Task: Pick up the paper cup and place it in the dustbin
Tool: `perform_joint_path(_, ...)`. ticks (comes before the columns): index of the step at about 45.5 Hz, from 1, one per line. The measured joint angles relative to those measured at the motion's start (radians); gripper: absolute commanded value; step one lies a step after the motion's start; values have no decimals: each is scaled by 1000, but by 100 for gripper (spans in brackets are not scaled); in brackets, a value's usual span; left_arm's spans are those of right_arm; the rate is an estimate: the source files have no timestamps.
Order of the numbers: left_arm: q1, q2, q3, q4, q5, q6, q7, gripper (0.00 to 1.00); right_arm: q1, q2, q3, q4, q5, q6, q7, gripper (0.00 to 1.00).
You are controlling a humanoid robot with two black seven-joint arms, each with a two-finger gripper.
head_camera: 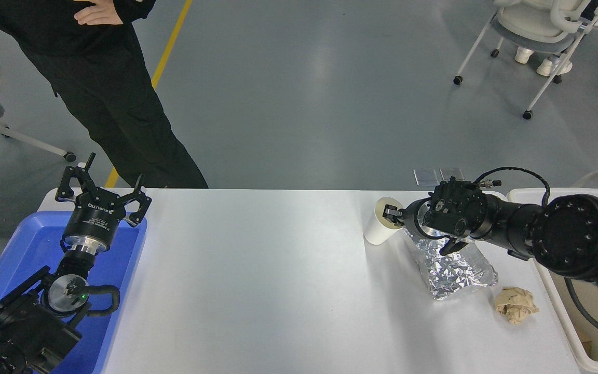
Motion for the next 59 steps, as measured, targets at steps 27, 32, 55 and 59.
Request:
perform_joint_path(27,0,0,0,0,0,0,0,100,151,-95,-26,235,-1,22,2,0)
perform_joint_path(32,0,0,0,0,0,0,1,100,258,-138,-64,370,-2,59,5,0)
perform_joint_path(55,0,0,0,0,0,0,2,100,771,-269,-130,741,7,482,8,0)
perform_joint_path(59,0,0,0,0,0,0,2,100,853,-287,-144,792,17,526,9,0)
